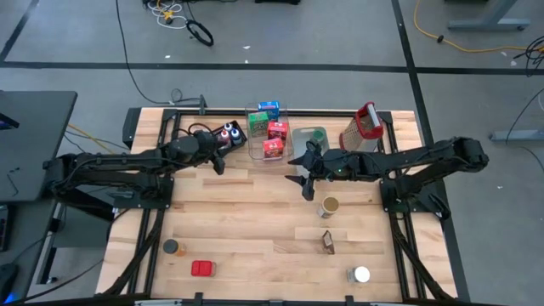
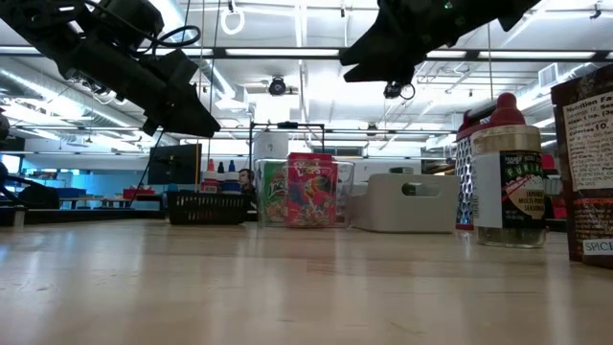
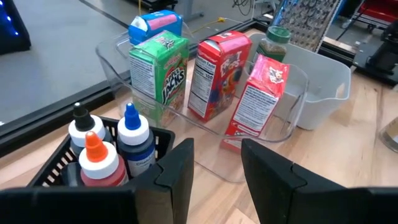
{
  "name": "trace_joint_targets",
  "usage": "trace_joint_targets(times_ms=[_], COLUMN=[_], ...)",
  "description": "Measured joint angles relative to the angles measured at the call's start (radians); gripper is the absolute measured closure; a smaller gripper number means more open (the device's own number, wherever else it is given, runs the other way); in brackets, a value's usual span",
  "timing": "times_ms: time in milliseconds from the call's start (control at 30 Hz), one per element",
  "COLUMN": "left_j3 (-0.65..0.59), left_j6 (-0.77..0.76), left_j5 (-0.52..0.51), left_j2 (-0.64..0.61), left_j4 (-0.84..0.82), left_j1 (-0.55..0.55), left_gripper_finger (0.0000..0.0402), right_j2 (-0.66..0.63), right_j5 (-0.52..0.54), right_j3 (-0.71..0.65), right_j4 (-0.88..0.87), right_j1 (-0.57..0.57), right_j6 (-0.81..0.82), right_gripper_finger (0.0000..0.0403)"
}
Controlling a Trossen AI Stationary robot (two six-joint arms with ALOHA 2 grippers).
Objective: Pick & Place Kitchen Items
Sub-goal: Put the brown spice bottle into the gray bin
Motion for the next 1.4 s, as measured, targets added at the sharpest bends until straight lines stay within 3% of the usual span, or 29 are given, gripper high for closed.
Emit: trace_joint_targets(times_ms=[167,433,567,1000,1400], left_j3=[0.0,0.0,0.0,0.0,0.0], left_j6=[0.0,0.0,0.0,0.0,-0.018], left_j5=[-0.001,-0.003,-0.006,-0.006,-0.006], left_j2=[0.0,0.0,0.0,0.0,0.0], left_j4=[0.0,0.0,0.0,0.0,0.0], left_j1=[0.0,0.0,0.0,0.0,0.0], left_gripper_finger=[0.026,0.026,0.026,0.026,0.026], right_j2=[-0.004,-0.04,-0.04,-0.04,-0.039], right_j5=[-0.006,0.017,0.019,0.027,0.023], right_j3=[0.0,0.0,0.0,-0.007,-0.11], right_j4=[0.005,-0.044,-0.251,-0.726,-0.659], right_j1=[0.026,0.112,0.172,0.262,0.262], right_j6=[-0.025,-0.028,0.019,0.449,0.543], right_gripper_finger=[0.0154,0.0094,0.0074,0.0066,0.0079])
